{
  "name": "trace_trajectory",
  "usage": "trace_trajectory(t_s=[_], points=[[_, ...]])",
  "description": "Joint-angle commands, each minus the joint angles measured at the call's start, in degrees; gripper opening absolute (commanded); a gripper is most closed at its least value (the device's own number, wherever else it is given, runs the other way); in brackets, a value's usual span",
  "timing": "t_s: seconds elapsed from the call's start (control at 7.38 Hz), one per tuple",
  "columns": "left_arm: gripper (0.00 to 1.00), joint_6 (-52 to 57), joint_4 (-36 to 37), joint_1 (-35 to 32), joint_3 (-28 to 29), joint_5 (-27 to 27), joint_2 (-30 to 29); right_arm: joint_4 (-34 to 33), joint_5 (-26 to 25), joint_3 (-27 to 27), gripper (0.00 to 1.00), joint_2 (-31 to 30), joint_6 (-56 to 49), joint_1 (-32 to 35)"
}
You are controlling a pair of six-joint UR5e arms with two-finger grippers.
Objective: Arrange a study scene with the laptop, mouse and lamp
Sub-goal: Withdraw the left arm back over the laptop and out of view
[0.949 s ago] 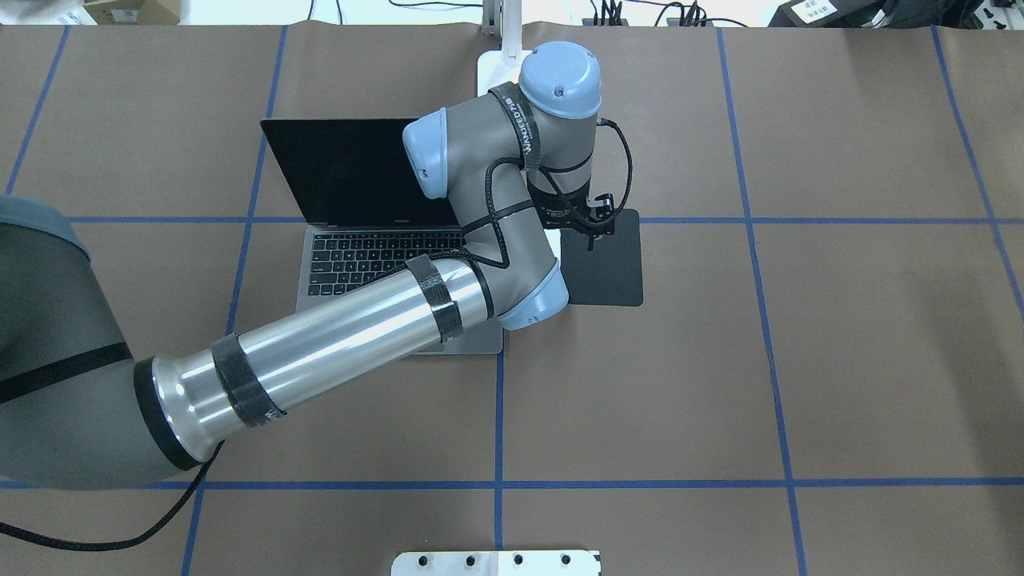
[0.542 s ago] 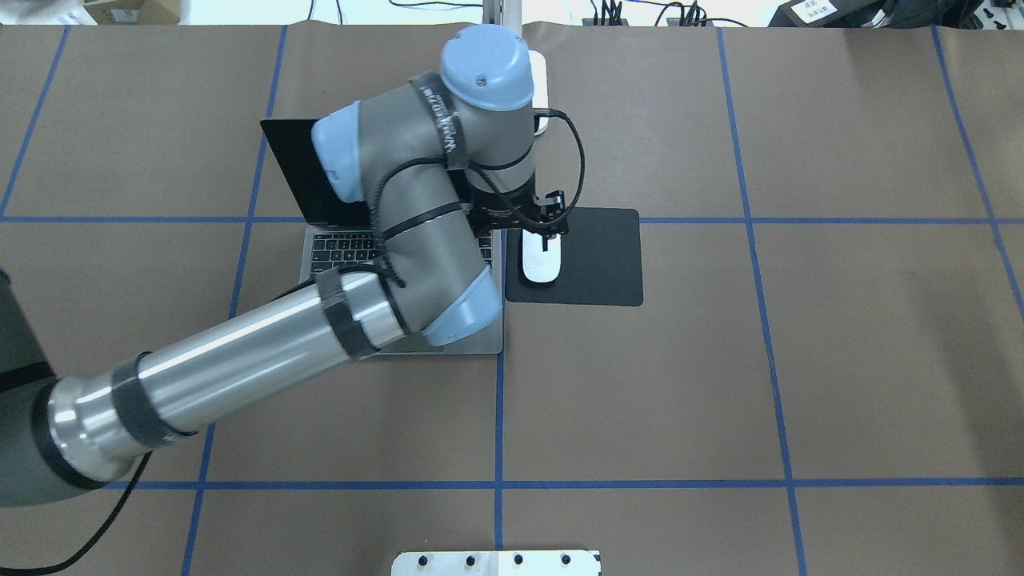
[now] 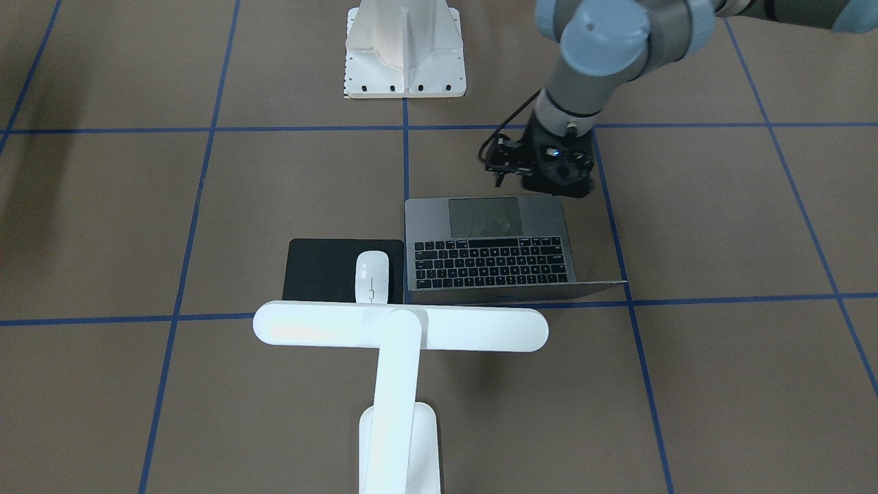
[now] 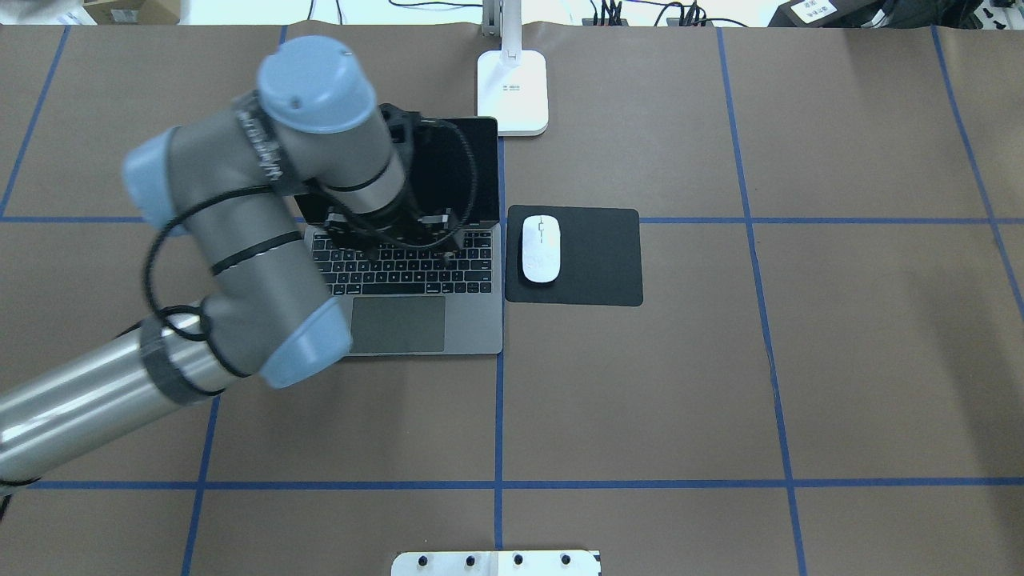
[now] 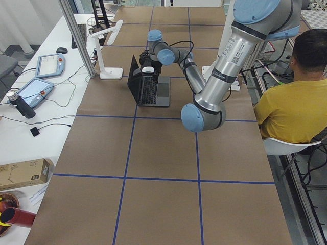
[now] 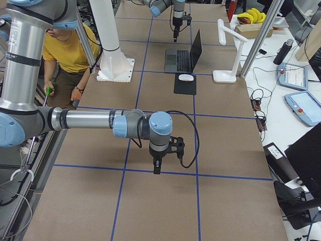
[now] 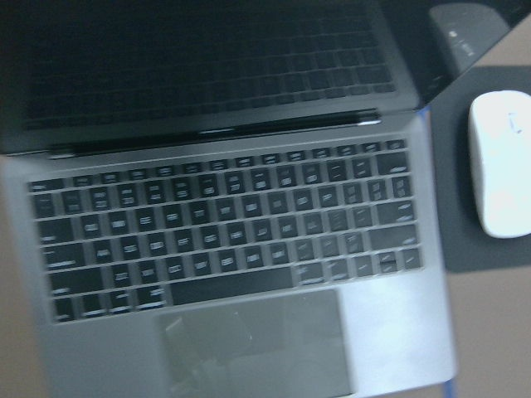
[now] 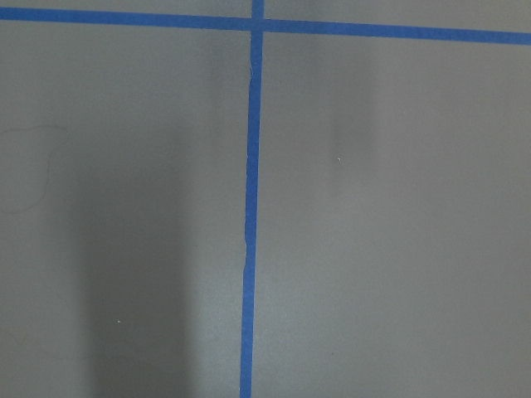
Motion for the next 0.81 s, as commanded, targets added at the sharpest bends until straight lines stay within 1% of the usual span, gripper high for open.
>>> trace_trajectory(t_s=[0.0,0.14,0.27,0.41,0.54,0.68], points=[[1.0,15.4,0.1,-9.0,-8.2,-0.3,15.3,0.1,-0.1,0.0,1.0,0.0,0.0,0.0],[1.0,25.2,-0.1,-15.5,-8.2,-3.1,20.5,0.1,0.0,0.0,1.0,0.0,0.0,0.0],[1.0,35.8,-0.1,-22.8,-7.3,-8.6,25.4,0.1,0.0,0.0,1.0,0.0,0.0,0.0],[1.0,46.2,-0.1,-29.9,-6.1,-11.7,30.3,0.1,0.0,0.1,1.0,0.0,0.0,0.0],[1.0,52.3,-0.1,-34.6,-4.7,-12.7,34.9,0.1,0.0,0.1,1.0,0.1,0.0,0.0],[1.0,54.8,-0.3,-39.0,-3.8,-12.8,38.9,0.1,0.0,0.2,1.0,0.1,0.0,0.0]])
